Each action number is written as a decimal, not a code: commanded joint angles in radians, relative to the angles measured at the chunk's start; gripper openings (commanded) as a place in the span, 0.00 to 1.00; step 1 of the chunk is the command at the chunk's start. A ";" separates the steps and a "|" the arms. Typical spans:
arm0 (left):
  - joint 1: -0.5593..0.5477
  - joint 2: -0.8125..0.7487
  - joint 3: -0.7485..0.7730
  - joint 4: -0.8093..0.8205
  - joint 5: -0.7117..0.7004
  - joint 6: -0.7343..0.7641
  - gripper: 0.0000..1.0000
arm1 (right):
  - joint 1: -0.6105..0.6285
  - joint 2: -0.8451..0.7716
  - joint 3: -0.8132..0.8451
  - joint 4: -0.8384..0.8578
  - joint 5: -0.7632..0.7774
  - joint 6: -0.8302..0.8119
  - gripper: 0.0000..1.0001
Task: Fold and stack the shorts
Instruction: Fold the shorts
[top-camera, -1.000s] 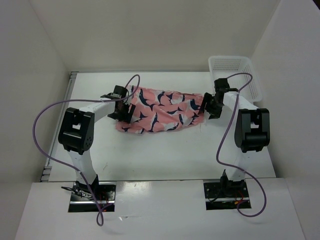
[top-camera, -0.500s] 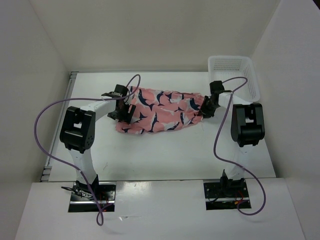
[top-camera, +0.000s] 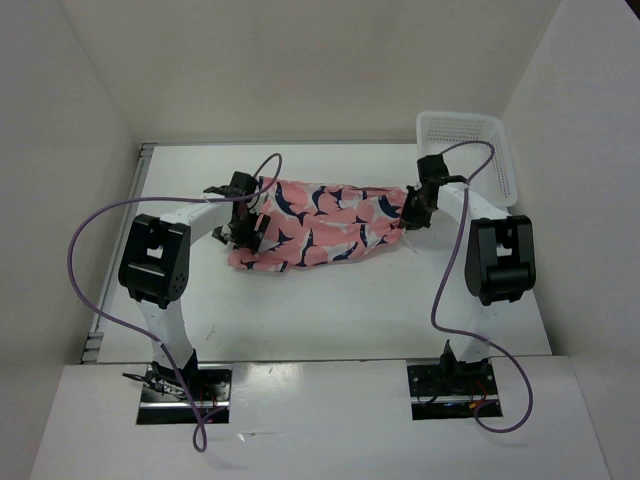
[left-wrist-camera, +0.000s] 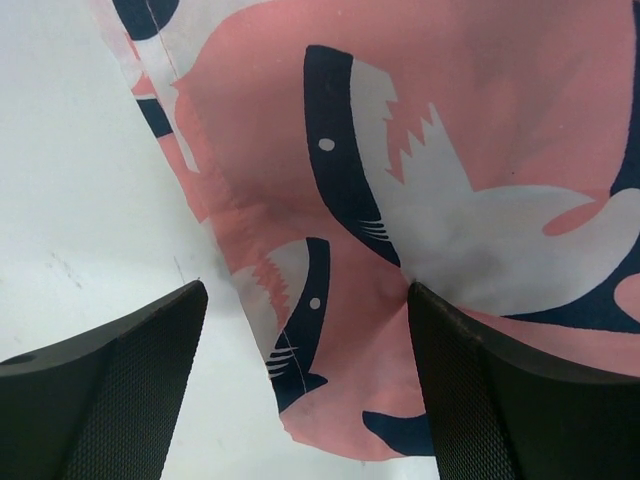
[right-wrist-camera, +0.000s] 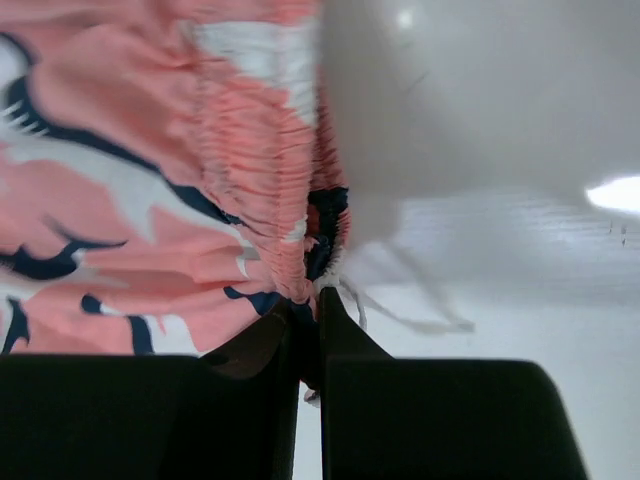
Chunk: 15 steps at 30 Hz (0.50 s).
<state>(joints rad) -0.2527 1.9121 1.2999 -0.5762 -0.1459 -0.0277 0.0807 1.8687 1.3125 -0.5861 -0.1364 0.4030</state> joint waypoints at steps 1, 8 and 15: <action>0.000 -0.042 -0.050 -0.155 -0.049 0.028 0.88 | 0.069 -0.149 0.007 -0.023 0.058 -0.095 0.00; 0.068 -0.162 -0.076 -0.188 -0.070 0.028 0.88 | 0.157 -0.227 0.016 -0.043 0.110 -0.187 0.00; 0.147 -0.176 0.042 -0.145 -0.149 0.028 0.91 | 0.157 -0.178 0.097 -0.001 0.155 -0.312 0.00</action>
<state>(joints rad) -0.1284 1.7691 1.2583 -0.7361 -0.2443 -0.0055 0.2432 1.6768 1.3293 -0.6155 -0.0196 0.1715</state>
